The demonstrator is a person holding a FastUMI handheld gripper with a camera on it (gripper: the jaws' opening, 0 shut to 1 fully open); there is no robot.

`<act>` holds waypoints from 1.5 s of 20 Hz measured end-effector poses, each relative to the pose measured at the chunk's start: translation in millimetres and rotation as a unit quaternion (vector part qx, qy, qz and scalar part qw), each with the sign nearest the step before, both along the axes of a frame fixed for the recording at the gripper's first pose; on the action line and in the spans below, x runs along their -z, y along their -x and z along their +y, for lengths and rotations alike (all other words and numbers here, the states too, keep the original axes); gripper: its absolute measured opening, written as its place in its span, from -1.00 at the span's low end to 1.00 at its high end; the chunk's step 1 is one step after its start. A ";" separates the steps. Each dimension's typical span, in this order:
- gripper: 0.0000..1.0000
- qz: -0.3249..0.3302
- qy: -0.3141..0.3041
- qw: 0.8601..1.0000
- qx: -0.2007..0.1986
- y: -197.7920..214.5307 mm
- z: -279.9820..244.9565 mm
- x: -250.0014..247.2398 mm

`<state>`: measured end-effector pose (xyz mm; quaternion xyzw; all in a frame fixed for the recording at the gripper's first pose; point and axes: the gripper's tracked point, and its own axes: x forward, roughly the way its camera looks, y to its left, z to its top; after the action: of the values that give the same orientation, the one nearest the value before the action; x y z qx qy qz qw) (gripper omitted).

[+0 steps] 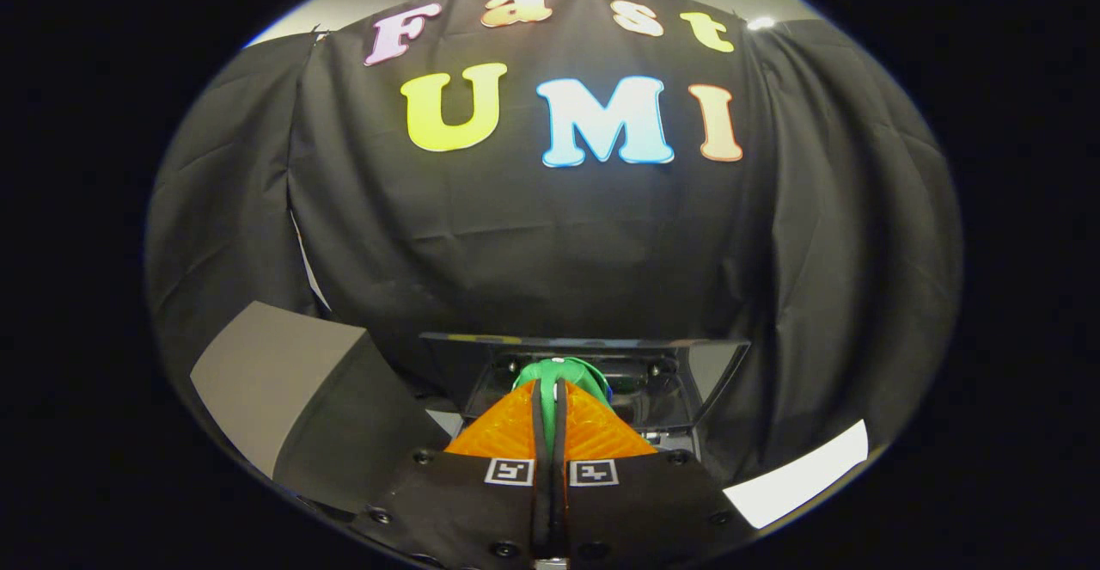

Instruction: Put the clothes into the washing machine and then close the washing machine lid.

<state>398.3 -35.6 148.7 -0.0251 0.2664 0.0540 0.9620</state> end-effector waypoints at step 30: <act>-0.97 0.164 0.010 0.986 0.010 41.0 -26.8 254.0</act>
<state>357.4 -62.5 -105.3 -0.0232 0.4214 0.0449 0.9055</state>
